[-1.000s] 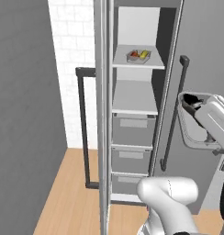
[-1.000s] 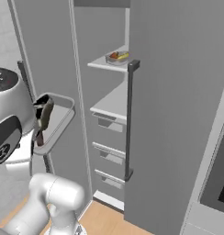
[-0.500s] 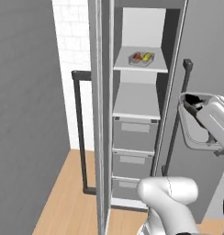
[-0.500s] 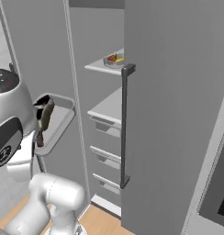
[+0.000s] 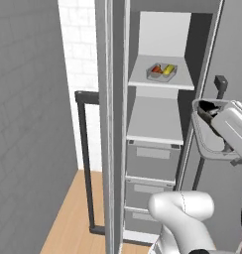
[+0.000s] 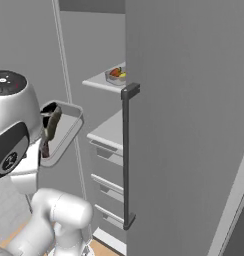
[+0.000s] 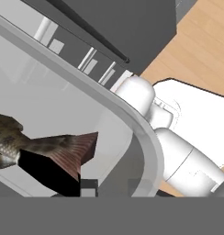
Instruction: Take the meat container that has the fish and place it on the second highest rack of the freezer. Then take the vegetable container that has the bell pepper and cucumber and place it on the highest rack of the freezer.
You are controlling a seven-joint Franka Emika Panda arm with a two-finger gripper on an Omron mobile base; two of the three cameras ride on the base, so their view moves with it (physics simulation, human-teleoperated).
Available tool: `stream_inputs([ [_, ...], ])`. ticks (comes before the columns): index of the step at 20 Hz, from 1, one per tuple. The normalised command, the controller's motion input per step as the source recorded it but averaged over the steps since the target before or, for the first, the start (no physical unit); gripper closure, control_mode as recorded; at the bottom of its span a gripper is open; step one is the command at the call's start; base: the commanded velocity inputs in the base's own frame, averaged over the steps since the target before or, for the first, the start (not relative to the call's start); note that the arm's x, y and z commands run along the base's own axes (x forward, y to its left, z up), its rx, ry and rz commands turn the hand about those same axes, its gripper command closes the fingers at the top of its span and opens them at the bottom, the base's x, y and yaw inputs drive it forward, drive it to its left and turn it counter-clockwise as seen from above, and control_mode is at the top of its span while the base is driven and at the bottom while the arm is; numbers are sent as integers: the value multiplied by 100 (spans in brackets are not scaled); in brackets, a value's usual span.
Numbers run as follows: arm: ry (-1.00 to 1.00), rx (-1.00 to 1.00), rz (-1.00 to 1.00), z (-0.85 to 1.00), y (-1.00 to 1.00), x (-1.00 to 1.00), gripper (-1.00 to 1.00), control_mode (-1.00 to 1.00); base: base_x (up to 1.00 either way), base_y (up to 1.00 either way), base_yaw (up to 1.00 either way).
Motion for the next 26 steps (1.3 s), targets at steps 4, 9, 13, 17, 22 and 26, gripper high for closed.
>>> stream_inputs([
  [4,0,0,0,0,0,0,100,100,10,7,11],
  [9,0,0,2,-4,1,6,100,-100,3,8,10],
  [13,-2,-7,-4,-31,2,60,100,-100,0,0,0],
  [17,0,-7,-10,-39,4,44,100,-100,0,0,0],
  [22,0,3,2,-27,-13,45,100,-100,0,0,0],
  [26,0,-1,1,-34,6,62,100,-100,0,0,0],
])
